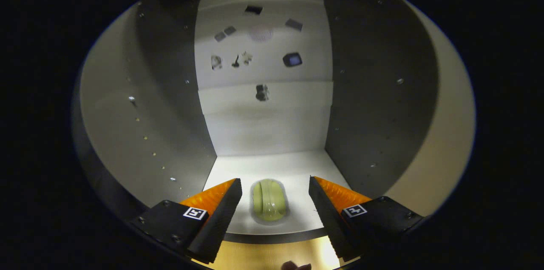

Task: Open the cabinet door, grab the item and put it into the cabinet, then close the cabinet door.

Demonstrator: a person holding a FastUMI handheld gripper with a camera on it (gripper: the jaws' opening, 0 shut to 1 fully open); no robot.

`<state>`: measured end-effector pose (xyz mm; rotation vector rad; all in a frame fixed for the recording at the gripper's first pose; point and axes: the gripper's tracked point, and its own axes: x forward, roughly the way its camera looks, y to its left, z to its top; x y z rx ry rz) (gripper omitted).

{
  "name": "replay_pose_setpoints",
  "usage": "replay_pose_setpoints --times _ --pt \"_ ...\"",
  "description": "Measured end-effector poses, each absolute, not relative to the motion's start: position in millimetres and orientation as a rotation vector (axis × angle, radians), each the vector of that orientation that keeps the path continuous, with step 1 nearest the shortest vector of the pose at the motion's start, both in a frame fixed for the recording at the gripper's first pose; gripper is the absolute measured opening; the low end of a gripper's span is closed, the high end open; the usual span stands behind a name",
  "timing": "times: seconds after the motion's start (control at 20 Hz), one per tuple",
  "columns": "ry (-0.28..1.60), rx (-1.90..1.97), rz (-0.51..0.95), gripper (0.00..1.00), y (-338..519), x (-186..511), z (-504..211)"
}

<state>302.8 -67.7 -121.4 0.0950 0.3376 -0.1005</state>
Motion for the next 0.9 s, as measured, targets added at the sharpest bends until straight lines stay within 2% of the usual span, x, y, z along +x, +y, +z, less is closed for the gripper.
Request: replay_pose_setpoints --times 0.5,0.9 --pt "-0.002 0.022 -0.111 0.98 -68 120 -12" --pt "-0.039 -0.038 -0.096 0.98 -66 -10 -9"
